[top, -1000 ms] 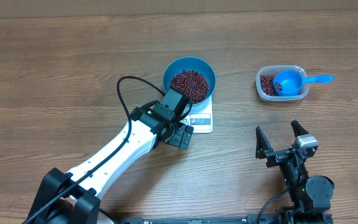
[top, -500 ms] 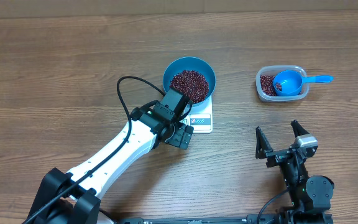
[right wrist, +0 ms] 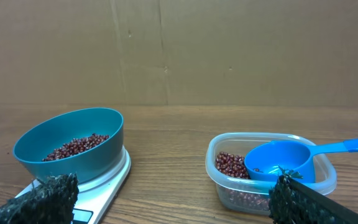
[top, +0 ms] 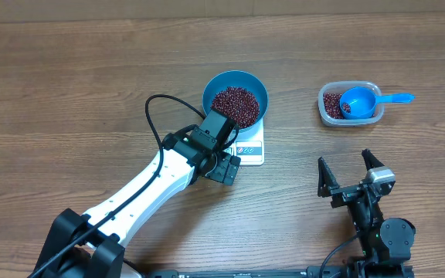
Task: Scoop item into bowl and weigh 150g on scale
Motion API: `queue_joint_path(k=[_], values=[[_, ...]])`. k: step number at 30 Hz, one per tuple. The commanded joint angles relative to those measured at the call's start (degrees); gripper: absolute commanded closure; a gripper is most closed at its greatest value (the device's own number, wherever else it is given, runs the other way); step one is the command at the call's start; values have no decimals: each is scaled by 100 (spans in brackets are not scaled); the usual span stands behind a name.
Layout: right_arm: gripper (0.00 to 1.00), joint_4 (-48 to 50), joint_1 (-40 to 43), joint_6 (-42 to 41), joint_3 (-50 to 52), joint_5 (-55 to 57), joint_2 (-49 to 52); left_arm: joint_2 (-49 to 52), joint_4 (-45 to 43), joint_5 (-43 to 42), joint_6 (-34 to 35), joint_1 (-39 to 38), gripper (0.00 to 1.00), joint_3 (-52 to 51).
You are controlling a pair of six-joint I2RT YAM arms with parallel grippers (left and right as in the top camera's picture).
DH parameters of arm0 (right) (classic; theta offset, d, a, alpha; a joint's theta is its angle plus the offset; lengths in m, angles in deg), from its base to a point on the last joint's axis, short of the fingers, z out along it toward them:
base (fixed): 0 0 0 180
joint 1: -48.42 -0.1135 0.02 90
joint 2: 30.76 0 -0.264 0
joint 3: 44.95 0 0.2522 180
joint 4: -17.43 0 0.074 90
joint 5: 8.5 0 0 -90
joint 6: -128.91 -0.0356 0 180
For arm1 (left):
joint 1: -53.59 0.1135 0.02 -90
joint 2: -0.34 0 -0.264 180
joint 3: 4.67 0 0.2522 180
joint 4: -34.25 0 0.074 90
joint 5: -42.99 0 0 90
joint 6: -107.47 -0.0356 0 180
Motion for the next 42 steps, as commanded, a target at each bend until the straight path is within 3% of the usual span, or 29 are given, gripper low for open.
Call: queue_joint_path(k=[1, 8, 16, 30, 42], values=[[0, 31, -20, 2, 61, 15, -68, -409, 11, 52, -114, -42, 1, -42], [0, 31, -20, 2, 61, 15, -68, -1405, 42, 107, -131, -37, 0, -46], [0, 31, -22, 4, 61, 15, -68, -2706, -133, 1073, -286, 127, 0, -195], [0, 31, -20, 2, 61, 15, -68, -4642, -3425, 216, -260, 1447, 0, -3191], [0, 31, -22, 2, 61, 15, -68, -6249, -4144, 28, -153, 1978, 0, -4559]])
